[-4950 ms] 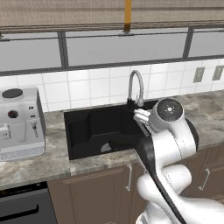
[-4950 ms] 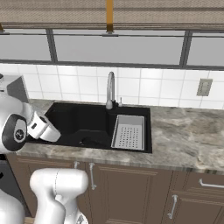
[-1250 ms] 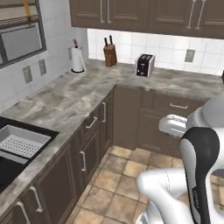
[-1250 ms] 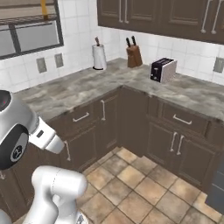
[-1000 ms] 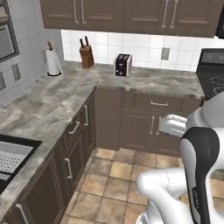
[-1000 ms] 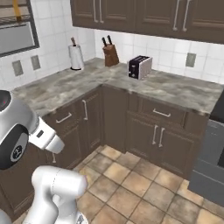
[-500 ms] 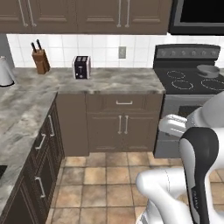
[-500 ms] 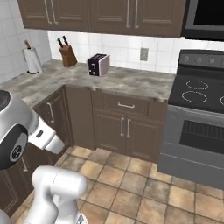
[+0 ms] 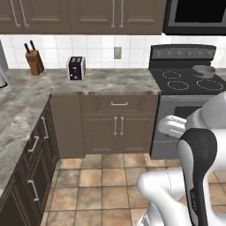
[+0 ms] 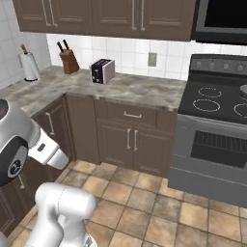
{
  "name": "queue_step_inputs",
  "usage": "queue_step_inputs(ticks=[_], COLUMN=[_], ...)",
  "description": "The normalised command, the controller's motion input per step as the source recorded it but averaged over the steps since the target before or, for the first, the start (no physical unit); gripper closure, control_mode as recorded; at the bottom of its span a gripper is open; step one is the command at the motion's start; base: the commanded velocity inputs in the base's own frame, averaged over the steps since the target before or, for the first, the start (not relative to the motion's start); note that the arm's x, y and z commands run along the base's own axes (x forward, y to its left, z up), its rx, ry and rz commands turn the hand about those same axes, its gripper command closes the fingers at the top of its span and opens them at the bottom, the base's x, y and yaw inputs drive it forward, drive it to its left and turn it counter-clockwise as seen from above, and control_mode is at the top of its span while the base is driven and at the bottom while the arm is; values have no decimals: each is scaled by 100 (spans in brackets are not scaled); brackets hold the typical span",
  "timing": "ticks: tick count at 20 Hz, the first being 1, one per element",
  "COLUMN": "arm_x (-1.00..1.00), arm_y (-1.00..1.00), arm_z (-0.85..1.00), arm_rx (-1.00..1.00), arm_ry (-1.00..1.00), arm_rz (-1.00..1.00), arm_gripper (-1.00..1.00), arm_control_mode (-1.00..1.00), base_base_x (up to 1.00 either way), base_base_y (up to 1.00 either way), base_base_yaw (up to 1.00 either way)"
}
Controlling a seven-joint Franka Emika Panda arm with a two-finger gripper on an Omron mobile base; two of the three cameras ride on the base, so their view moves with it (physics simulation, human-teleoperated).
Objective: Move the pot and pan from the stove into the sink.
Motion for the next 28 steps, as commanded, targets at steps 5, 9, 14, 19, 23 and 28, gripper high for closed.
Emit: queue_step_inputs(ticks=[5,9,14,19,23,28], arm_x=[0,0,0,0,0,0], arm_y=[0,0,0,0,0,0], arm_z=[0,0,0,0,0,0], arm_rx=[0,0,0,0,0,0], arm_ry=[0,0,0,0,0,0], arm_rz=[0,0,0,0,0,0], arm_gripper=[-100,-100,-100,-100,-100,-100], arm_control_mode=[100,100,100,100,100,100], base_base_x=[0,0,0,0,0,0], base_base_y=[-92,-100,-99,-98,-96,-82], base_base_yaw=[0,0,0,0,0,0])
